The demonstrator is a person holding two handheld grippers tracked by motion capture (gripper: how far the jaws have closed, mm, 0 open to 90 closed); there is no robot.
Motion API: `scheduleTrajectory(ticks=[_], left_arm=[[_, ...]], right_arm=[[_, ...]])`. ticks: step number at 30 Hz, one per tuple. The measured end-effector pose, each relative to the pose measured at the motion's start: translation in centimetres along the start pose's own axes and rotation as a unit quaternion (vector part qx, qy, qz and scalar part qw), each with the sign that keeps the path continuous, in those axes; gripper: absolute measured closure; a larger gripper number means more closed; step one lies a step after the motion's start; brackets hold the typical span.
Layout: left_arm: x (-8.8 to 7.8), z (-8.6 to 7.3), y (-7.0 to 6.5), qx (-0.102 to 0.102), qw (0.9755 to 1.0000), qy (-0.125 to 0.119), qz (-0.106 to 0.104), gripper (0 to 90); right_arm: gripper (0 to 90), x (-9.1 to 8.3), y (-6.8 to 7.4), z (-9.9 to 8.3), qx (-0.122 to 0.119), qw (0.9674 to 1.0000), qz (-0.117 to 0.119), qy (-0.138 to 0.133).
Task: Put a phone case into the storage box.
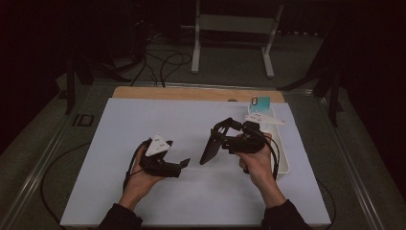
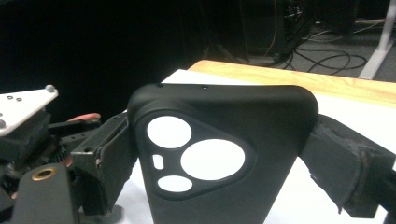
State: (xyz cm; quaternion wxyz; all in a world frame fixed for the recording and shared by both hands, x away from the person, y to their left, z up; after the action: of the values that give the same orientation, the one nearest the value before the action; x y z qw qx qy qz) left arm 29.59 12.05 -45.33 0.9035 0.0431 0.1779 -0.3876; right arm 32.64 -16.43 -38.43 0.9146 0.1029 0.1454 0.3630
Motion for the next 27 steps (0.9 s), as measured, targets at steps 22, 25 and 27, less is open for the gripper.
scheduleTrajectory(ticks=[22,25,27], left_arm=[[-6.9,-5.7,4.3,-0.004,0.9938,-0.035,0.106,0.4],[-7.7,-6.3,4.6,-0.004,0.9930,-0.035,0.113,0.4],[-8.4,-6.9,5.0,-0.011,0.9917,-0.038,0.122,0.4]], right_arm=[[14.3,-0.2,-3.3,1.9,-0.018,0.9988,-0.042,-0.018],[14.3,-0.2,-3.7,2.1,-0.019,0.9985,-0.046,-0.021],[14.4,-0.2,-4.2,2.6,-0.024,0.9981,-0.051,-0.025]])
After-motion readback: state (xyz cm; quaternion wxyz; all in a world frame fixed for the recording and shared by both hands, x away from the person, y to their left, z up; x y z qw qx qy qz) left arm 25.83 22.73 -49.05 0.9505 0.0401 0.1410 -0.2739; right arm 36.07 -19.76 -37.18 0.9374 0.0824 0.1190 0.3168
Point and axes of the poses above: each handheld gripper's, and its own axes: x roughly forward along the jaws, z roughly out of its top, y roughly to its left, the point moved 1 cm from there along x, roughly forward along the jaws, and after that the axes turned 10 degrees about -y, right-handed, at the moved point
